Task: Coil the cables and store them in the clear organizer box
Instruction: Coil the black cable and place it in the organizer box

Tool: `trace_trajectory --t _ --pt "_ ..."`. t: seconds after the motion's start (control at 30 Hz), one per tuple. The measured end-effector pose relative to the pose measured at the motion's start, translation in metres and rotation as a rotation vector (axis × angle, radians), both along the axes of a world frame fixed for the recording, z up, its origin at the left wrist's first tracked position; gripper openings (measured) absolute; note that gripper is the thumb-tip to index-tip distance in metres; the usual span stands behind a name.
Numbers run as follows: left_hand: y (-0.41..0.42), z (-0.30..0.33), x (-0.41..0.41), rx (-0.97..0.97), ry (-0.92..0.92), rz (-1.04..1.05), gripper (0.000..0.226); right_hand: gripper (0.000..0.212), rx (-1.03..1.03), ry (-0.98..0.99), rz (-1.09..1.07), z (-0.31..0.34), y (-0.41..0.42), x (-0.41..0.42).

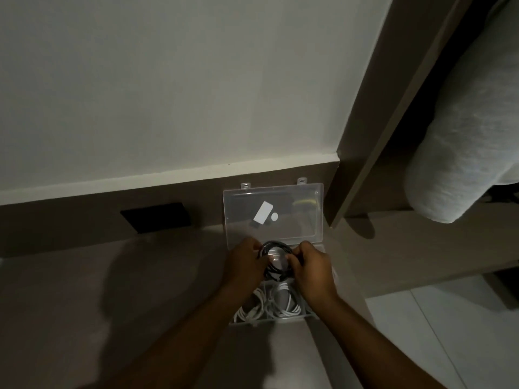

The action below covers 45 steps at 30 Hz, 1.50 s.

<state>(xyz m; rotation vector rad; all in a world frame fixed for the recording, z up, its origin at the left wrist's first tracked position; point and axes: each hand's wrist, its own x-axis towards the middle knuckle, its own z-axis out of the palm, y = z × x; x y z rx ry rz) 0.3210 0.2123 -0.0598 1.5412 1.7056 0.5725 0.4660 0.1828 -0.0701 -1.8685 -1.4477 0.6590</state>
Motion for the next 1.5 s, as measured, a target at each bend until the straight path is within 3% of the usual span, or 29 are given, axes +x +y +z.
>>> trace_trajectory --t 0.1,0.3,0.47,0.63,0.93,1.0,1.17,1.27,1.5 --pt "0.003 0.0 0.0 0.065 0.001 -0.085 0.008 0.017 -0.002 -0.059 -0.004 0.001 0.003 -0.004" --pt "0.013 0.01 -0.013 0.018 0.123 -0.423 0.016 0.022 -0.112 -0.204 0.053 0.015 0.011 -0.006" --pt "0.022 0.021 -0.015 0.056 0.175 -0.586 0.034 0.008 -0.167 -0.249 0.13 0.023 0.014 0.001" --pt "0.014 0.017 -0.013 0.095 0.154 -0.569 0.024 0.006 -0.184 -0.302 0.096 0.019 0.012 -0.002" --pt "0.018 0.02 -0.004 0.118 0.237 -0.607 0.008 0.013 -0.258 -0.1 -0.1 0.014 0.014 0.001" --pt "0.022 0.022 -0.007 0.097 0.281 -0.687 0.011 0.019 -0.301 -0.061 -0.042 0.018 0.015 0.007" --pt "0.028 0.023 -0.008 0.136 0.334 -0.769 0.015 0.006 -0.407 0.012 0.331 0.03 0.013 0.03" --pt "0.033 0.022 -0.009 0.16 0.367 -0.775 0.016 0.006 -0.377 -0.114 0.498 0.032 0.012 0.034" --pt "0.029 0.013 -0.014 0.3 0.488 -0.87 0.018 0.021 -0.252 -0.358 0.563 0.023 0.005 0.035"
